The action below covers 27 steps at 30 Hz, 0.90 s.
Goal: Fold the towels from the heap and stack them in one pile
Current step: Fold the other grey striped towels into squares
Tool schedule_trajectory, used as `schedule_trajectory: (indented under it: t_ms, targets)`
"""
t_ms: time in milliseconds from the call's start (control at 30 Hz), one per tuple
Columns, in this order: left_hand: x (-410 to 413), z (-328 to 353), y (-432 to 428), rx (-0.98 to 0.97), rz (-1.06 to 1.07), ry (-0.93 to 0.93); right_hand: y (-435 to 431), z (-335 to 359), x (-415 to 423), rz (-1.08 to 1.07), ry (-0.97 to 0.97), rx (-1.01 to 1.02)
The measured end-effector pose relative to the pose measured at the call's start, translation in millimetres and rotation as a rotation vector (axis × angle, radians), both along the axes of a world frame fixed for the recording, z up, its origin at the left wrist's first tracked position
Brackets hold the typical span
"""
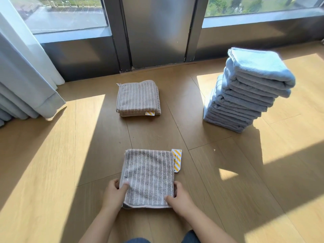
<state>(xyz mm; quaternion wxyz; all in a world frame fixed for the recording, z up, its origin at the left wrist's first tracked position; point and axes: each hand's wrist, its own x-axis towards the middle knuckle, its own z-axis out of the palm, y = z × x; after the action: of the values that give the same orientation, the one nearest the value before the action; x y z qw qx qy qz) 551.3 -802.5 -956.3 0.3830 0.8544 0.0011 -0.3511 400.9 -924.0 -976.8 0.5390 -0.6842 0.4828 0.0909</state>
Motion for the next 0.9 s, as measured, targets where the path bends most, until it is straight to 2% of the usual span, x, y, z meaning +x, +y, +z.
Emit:
schedule_trajectory:
  t_ms: [233, 333, 500, 733, 900]
  targets:
    - [-15, 0, 9, -0.043, 0.047, 0.244, 3, 1, -8, -0.202, -0.082, 0.150]
    - [-14, 5, 13, -0.084, 0.017, 0.263, -3, 8, -9, -0.231, -0.112, 0.224]
    - [21, 35, -25, -0.258, 0.036, 0.190, -37, 42, 23, -0.220, -0.299, 0.222]
    - [107, 104, -106, -0.524, -0.008, -0.038, -121, 102, 108, -0.241, -0.609, 0.118]
    - [169, 120, -156, -0.520, -0.032, -0.117, -174, 118, 176, -0.208, -0.675, 0.036]
